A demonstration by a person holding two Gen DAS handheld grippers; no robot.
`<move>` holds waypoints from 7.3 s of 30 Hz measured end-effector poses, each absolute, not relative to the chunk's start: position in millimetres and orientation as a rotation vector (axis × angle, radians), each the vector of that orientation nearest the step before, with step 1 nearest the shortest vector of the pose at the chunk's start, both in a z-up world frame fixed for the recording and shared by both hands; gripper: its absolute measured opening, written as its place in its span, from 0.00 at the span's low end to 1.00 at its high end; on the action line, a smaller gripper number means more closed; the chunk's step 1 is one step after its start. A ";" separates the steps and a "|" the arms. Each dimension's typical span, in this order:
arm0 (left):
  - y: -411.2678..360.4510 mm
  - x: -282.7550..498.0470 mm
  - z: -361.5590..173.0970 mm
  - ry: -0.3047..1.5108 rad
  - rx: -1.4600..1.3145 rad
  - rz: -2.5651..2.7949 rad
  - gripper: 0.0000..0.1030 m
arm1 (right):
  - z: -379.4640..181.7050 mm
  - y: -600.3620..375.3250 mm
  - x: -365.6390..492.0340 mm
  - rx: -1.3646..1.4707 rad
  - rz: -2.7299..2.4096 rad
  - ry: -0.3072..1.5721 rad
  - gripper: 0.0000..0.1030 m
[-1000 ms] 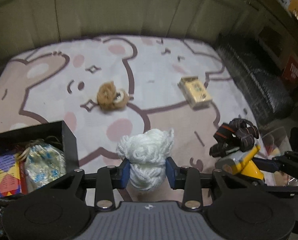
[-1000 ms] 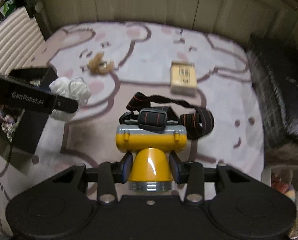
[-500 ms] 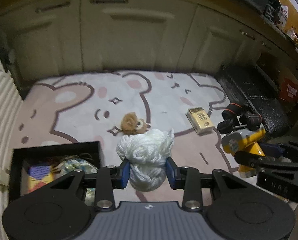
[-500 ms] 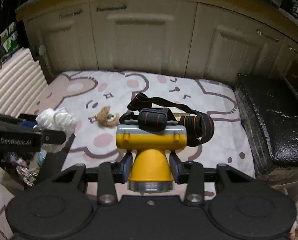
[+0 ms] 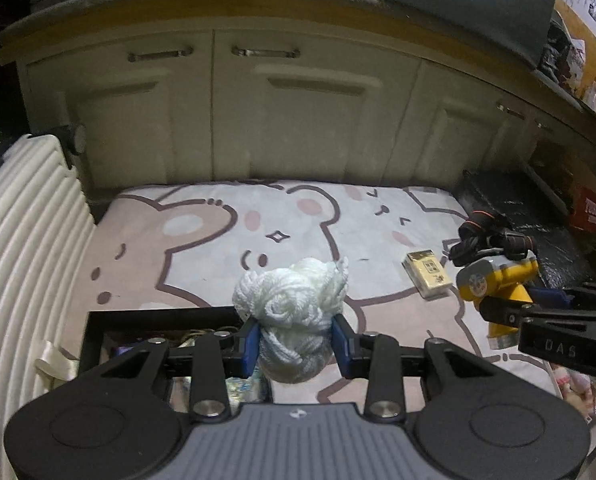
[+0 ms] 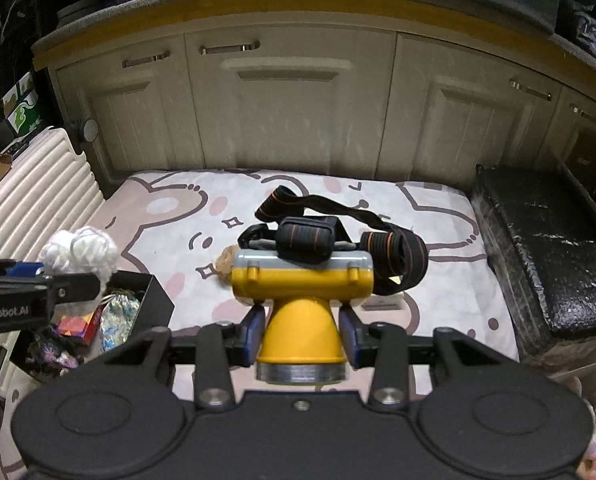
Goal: Organize objects
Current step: 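Carry the yarn skein in the left tool to the black box while the right tool carries the headlamp, then lower the headlamp into the box with the right tool while the left tool releases the yarn inside, then move the left tool to the beige flower clip while the right tool approaches the cream tissue pack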
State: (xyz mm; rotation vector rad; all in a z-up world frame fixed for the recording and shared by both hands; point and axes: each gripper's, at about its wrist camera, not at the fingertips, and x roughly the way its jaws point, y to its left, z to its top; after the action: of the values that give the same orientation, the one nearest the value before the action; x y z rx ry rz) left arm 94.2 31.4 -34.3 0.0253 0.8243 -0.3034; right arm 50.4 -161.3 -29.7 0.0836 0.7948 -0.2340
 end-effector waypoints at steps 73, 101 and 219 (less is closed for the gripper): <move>120.5 119.0 -151.7 1.194 0.198 -0.372 0.37 | -97.4 -26.1 180.2 0.193 0.108 1.057 0.43; 136.7 105.4 -80.8 1.067 0.062 -0.214 0.41 | -54.8 -70.2 147.2 0.306 0.106 0.907 0.29; -46.1 136.3 -95.5 0.739 0.235 -0.420 0.75 | -89.0 -277.2 62.1 0.313 -0.364 0.678 1.00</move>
State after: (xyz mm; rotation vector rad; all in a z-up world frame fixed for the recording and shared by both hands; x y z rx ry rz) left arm 136.3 -46.1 -95.5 0.2346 0.7385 -0.4203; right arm 62.1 -277.2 -89.0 0.3131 0.6782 -0.3637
